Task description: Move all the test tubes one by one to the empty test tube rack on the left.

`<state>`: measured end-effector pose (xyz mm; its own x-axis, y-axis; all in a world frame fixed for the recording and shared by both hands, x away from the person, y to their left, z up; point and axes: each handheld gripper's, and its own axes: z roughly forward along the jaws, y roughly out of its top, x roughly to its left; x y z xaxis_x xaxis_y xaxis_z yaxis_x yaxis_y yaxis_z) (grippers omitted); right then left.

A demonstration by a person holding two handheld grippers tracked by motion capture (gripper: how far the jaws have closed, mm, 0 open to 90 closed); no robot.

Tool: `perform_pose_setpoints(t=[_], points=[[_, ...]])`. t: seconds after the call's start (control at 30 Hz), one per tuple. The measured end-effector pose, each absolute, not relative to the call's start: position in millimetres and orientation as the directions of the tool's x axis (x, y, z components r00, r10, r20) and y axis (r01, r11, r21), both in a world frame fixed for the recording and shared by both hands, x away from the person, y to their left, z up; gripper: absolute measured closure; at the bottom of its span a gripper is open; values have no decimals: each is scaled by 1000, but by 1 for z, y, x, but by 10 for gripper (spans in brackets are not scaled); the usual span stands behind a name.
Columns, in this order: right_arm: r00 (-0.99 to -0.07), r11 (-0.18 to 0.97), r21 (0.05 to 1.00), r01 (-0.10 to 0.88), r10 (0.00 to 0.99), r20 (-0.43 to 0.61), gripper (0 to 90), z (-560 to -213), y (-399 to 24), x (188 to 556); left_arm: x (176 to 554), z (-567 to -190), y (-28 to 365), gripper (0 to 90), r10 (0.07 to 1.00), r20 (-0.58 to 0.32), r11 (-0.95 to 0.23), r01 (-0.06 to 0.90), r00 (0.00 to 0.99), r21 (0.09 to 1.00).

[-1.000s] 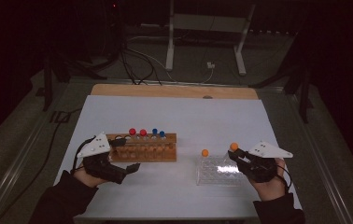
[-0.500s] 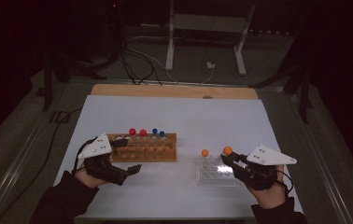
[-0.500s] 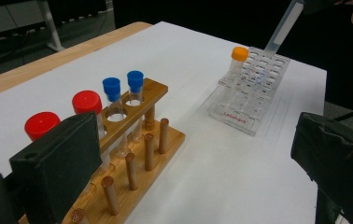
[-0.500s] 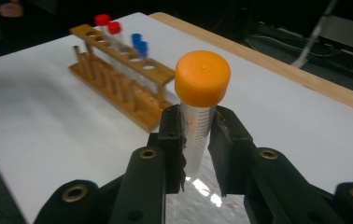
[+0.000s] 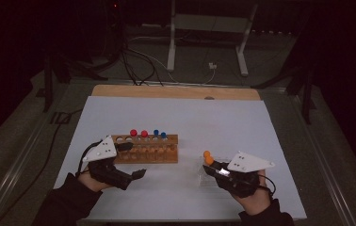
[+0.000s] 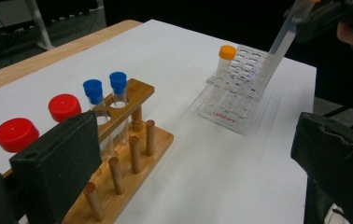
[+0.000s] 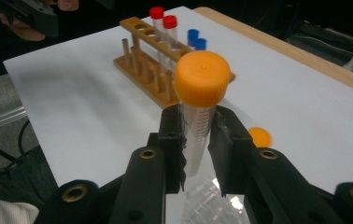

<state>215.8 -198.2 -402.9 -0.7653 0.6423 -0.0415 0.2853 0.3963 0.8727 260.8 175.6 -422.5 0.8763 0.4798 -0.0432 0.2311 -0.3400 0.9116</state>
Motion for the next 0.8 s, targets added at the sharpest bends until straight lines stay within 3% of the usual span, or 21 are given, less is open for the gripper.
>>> perform_pose_setpoints(t=[0.8], points=[[-833, 518, 816, 256, 547, -86, 749, -439, -145, 220, 252, -425, 146, 25, 374, -65, -380, 217, 925, 899]])
